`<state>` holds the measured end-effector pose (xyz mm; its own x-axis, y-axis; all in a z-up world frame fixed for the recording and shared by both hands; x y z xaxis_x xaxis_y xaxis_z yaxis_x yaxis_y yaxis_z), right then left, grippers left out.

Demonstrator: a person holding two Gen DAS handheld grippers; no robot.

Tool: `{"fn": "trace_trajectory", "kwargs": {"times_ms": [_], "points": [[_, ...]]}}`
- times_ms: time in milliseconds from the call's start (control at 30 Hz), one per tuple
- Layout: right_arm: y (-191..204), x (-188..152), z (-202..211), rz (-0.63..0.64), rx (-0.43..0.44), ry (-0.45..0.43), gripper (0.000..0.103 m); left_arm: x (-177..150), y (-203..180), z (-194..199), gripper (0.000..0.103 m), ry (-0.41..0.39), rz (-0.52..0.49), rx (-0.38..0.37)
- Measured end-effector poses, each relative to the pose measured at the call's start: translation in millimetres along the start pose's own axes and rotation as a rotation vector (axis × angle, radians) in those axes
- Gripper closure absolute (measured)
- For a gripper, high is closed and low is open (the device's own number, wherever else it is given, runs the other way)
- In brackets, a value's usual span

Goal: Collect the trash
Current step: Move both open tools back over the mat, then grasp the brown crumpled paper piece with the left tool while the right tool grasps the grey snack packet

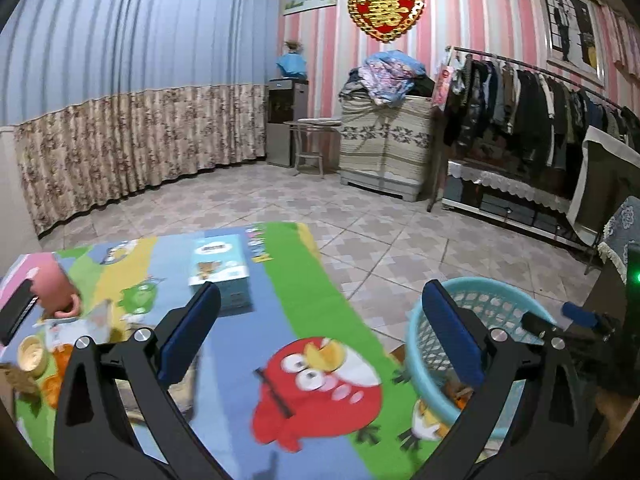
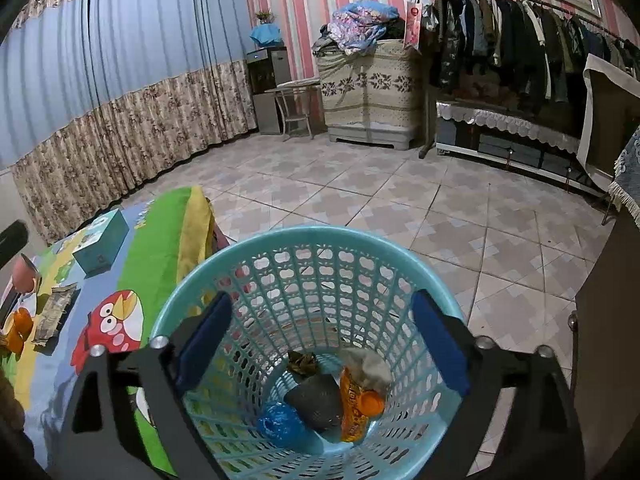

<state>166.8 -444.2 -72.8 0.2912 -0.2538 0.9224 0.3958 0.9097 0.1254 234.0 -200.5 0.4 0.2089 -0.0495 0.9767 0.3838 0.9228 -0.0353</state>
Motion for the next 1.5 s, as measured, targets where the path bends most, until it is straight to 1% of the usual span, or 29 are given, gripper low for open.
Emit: {"fn": "trace_trajectory", "kwargs": {"times_ms": [200,433,533,667,833,1000,1100,1200,1333,1433,1500], "points": [[31.0,-2.0,14.8,0.05,0.038,-0.017,0.008,-4.1,44.4,34.1,0.006,0.001,-0.001,0.074],[79.4,-11.5,30.7,0.09,0.109,-0.015,0.008,-10.9,114.1,76.2,0.006,0.005,0.012,0.184],[98.4,-17.8,35.8,0.096,0.135,-0.011,0.008,-21.3,147.9,93.4,0.005,0.025,0.01,0.241],[124.4,-31.6,38.8,0.114,0.167,0.013,0.008,-36.4,187.9,110.8,0.006,0.058,0.034,0.302],[151.1,-41.0,42.6,0.155,0.211,0.033,0.008,-59.6,230.6,128.7,0.006,0.1,0.054,0.361],[170.9,-46.6,47.0,0.192,0.236,0.041,0.008,-78.5,255.6,137.0,0.006,0.127,0.073,0.383],[177.6,-53.2,44.4,0.211,0.238,0.073,0.008,-83.5,264.7,136.9,0.006,0.133,0.084,0.388],[184.2,-60.1,37.3,0.221,0.233,0.108,0.008,-85.9,270.5,130.8,0.006,0.14,0.104,0.372],[196.5,-65.1,32.0,0.221,0.245,0.15,0.008,-89.7,276.1,122.9,0.006,0.153,0.082,0.383],[209.0,-63.5,32.9,0.246,0.253,0.147,0.008,-91.1,287.3,117.1,0.006,0.177,0.113,0.384],[219.7,-62.2,34.6,0.252,0.265,0.146,0.008,-92.1,295.2,114.0,0.008,0.191,0.123,0.386]]}}
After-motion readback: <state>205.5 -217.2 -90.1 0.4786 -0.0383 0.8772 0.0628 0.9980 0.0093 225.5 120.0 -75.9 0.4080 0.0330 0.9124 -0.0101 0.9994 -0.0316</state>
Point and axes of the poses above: each gripper's, at about its wrist camera, not at the fingertips, and z roughly against the way its jaws point, y to its left, x to its top, the point moved 5 cm from there along -z, roughly the way its jaws point, and after that the axes turned 13 degrees about -y, right-handed, at the moved point
